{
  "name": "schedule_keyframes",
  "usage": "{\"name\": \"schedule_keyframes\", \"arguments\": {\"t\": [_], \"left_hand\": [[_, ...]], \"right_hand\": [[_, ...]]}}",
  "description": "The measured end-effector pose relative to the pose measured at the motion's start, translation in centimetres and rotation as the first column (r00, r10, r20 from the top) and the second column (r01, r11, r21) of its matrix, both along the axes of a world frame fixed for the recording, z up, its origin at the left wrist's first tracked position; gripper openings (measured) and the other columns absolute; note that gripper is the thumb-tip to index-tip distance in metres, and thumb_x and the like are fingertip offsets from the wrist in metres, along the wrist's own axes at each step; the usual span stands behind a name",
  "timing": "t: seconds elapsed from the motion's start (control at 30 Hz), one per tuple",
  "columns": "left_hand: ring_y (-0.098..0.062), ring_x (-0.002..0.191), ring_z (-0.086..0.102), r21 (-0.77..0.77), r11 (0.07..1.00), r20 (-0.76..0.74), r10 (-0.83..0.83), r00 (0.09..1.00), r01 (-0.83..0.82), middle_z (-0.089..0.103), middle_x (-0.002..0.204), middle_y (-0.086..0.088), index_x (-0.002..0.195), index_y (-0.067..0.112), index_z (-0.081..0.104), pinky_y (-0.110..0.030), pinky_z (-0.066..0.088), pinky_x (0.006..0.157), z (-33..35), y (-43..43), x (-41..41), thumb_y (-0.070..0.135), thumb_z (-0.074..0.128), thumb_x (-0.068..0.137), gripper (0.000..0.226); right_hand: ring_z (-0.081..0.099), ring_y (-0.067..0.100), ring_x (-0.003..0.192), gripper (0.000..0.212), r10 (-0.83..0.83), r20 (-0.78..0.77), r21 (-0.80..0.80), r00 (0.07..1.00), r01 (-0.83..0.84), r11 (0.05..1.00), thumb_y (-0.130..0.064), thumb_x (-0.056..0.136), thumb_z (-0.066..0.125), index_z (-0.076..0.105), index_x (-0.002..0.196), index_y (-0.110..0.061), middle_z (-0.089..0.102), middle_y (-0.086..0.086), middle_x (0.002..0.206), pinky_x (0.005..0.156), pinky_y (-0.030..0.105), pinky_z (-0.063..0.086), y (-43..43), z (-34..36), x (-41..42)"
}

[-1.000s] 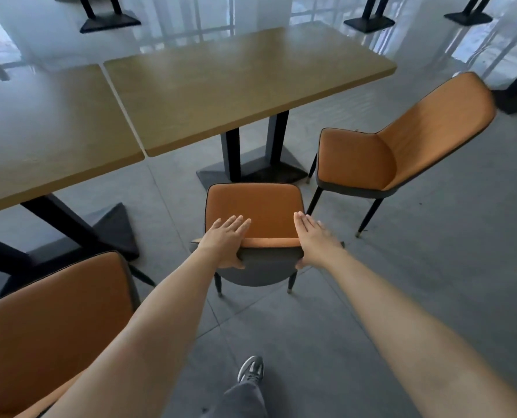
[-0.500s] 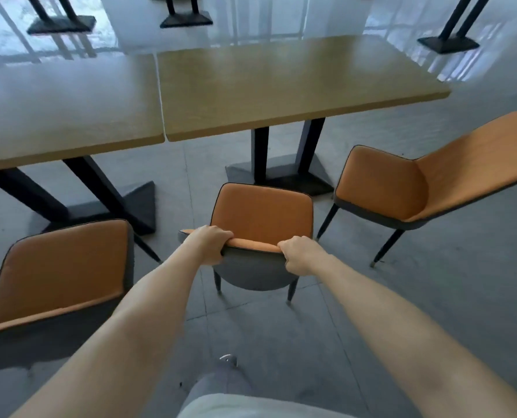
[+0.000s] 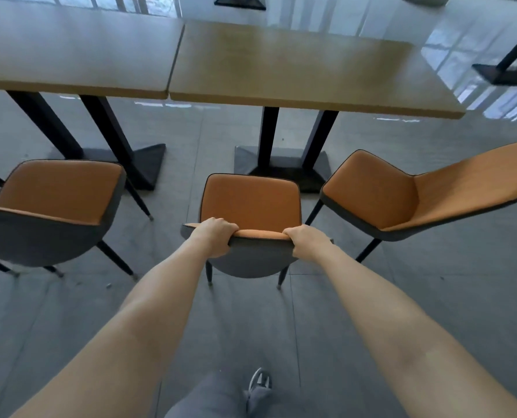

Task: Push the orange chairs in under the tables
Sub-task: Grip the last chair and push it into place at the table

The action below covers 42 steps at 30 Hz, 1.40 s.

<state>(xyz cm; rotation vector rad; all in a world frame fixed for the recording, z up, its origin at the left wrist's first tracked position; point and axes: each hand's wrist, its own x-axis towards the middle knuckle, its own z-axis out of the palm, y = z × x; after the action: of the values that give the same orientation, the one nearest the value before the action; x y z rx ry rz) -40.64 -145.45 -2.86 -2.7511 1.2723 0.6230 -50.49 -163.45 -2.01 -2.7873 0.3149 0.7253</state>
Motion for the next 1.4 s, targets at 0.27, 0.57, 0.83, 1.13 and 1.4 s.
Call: {"name": "schedule_keyframes", "arguments": {"t": [0.27, 0.57, 0.83, 1.13, 1.4], "left_hand": [[-0.03, 0.101, 0.06, 0.008, 1.0, -0.022, 0.023, 0.999, -0.023, 0.065, 0.112, -0.009, 0.111, 0.013, 0.055, -0.037, 0.047, 0.085, -0.9, -1.5, -2.0, 0.015, 0.051, 0.087, 0.025], [-0.021, 0.141, 0.026, 0.006, 1.0, -0.084, 0.011, 0.996, -0.011, 0.03, 0.152, -0.005, 0.144, 0.015, 0.026, -0.038, 0.024, 0.115, 0.0, -0.3, -2.0, 0.057, 0.035, 0.093, 0.067], [-0.018, 0.146, -0.011, -0.113, 0.992, 0.104, -0.046, 0.994, 0.058, -0.01, 0.159, -0.004, 0.149, 0.013, -0.006, -0.036, -0.005, 0.119, 2.9, -4.9, -1.6, 0.05, 0.018, 0.098, 0.067], [-0.02, 0.145, -0.015, -0.241, 0.957, 0.296, -0.085, 0.951, 0.16, -0.015, 0.157, -0.007, 0.147, 0.011, -0.012, -0.035, -0.009, 0.118, 7.7, -17.4, -4.7, 0.047, 0.018, 0.099, 0.067], [-0.019, 0.145, -0.015, -0.287, 0.947, 0.293, -0.06, 0.954, 0.147, -0.016, 0.157, -0.006, 0.147, 0.011, -0.012, -0.037, -0.008, 0.119, 9.4, -33.5, -12.6, 0.048, 0.016, 0.099, 0.067]], "right_hand": [[0.06, 0.025, 0.097, 0.028, 0.013, 0.032, -0.13, 0.999, -0.009, 0.991, -0.002, 0.086, 0.051, 0.052, 0.111, -0.016, 0.063, 0.005, 0.109, 0.077, 0.036, 0.049, -1.5, -0.5, -1.9], [0.019, 0.023, 0.144, 0.074, -0.116, 0.037, 0.017, 0.993, 0.116, 0.993, -0.044, 0.093, 0.048, 0.009, 0.15, -0.015, 0.019, 0.004, 0.157, 0.116, 0.04, 0.021, -0.5, 0.6, -3.5], [-0.02, 0.017, 0.144, 0.073, -0.212, 0.232, -0.038, 0.949, 0.226, 0.973, -0.049, 0.099, 0.022, -0.022, 0.145, -0.012, -0.024, 0.004, 0.156, 0.116, 0.034, -0.011, -3.0, 3.2, -5.2], [-0.024, 0.02, 0.142, 0.074, -0.353, 0.396, -0.13, 0.848, 0.433, 0.892, -0.051, 0.097, 0.016, -0.036, 0.133, -0.014, -0.032, 0.007, 0.152, 0.116, 0.035, -0.013, -15.3, 8.6, -11.0], [-0.023, 0.019, 0.143, 0.076, -0.379, 0.42, -0.179, 0.825, 0.485, 0.856, -0.052, 0.097, 0.017, -0.029, 0.141, -0.01, -0.029, 0.005, 0.153, 0.116, 0.034, -0.012, -29.8, 11.1, -18.7]]}}
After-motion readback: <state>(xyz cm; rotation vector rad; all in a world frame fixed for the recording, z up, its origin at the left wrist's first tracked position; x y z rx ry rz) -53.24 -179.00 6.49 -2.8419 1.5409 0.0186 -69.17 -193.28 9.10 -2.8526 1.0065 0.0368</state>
